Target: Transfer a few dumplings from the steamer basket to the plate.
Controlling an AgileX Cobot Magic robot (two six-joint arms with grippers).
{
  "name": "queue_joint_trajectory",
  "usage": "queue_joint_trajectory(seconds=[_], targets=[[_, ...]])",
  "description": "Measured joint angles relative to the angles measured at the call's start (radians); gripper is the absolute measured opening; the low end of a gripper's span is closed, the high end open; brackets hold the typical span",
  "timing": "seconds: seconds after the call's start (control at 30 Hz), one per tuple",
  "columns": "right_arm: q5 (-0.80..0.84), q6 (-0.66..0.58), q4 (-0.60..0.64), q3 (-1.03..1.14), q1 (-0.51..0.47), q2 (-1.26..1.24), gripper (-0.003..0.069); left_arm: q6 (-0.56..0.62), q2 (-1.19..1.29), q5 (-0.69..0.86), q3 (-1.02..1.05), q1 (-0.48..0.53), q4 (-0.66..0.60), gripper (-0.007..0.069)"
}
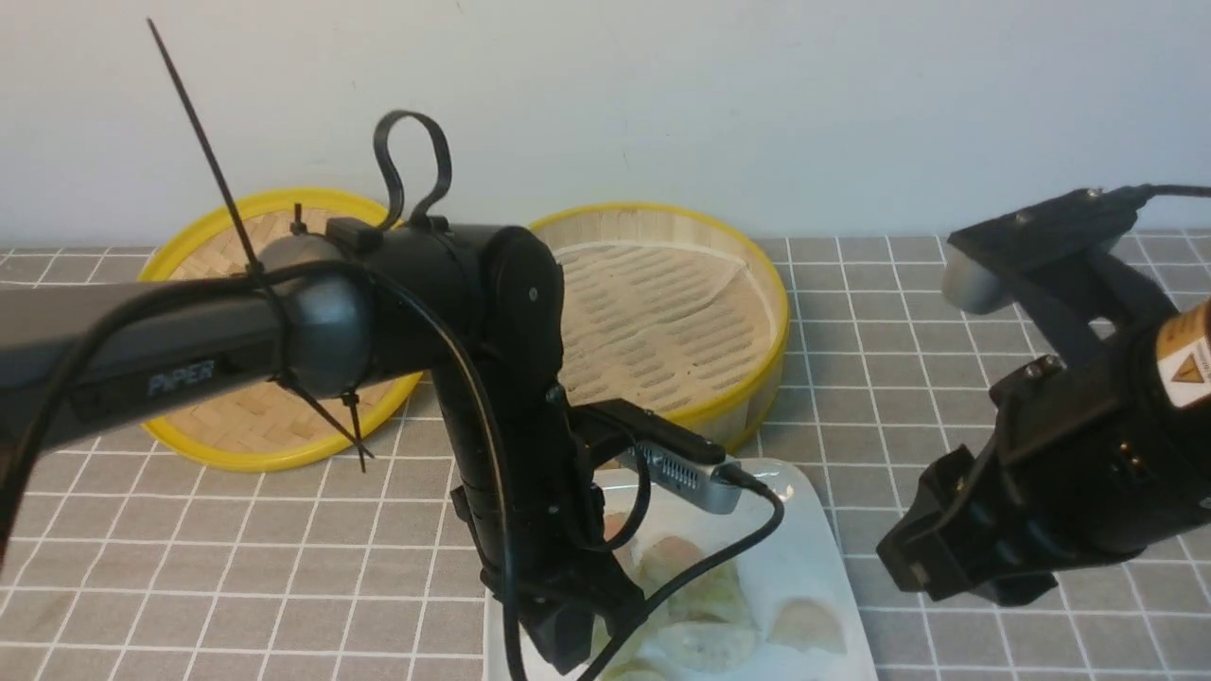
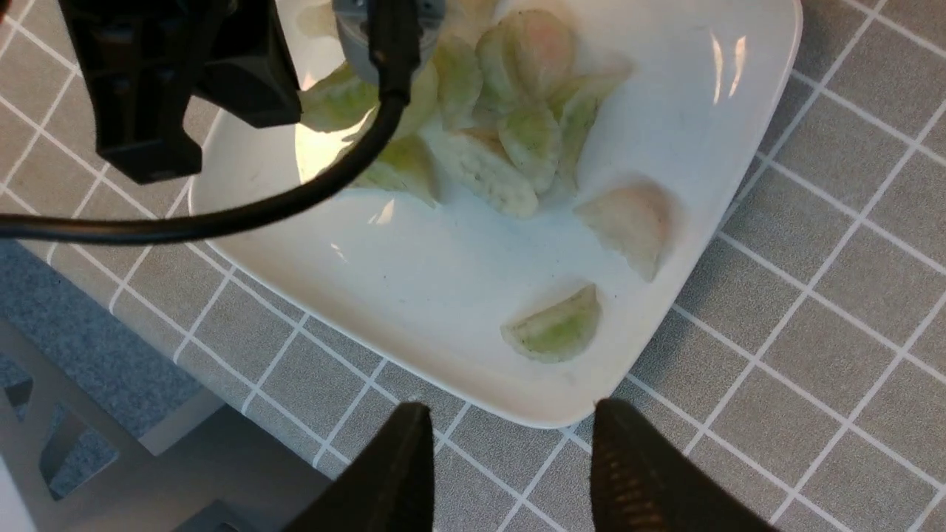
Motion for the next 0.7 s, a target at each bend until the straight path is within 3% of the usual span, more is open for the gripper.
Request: queue_joint_trajectory(seconds=[0.17,0.47,0.57,0.7], targets=[[0.000,0.007,0.000,0.001,0.000,0.000,0.0275,0.000,0.015,0.001,0.000,0.000,0.001,0.0074],[-0.053,0.023,0.003,0.003,0.000,-0.034,0.0259,0.000,0.016,0.001,-0.005,0.000,0.020,0.0295],[-0.128,0.029,0.002,0.005,0.000,-0.099,0.0201,-0.010,0.013,0.001,-0.023,0.000,0.056,0.0279],[-0.247,0.060,-0.028,0.013,0.000,-0.208,0.0085,-0.036,-0.044,0.001,-0.026,0.000,0.096,0.0162]])
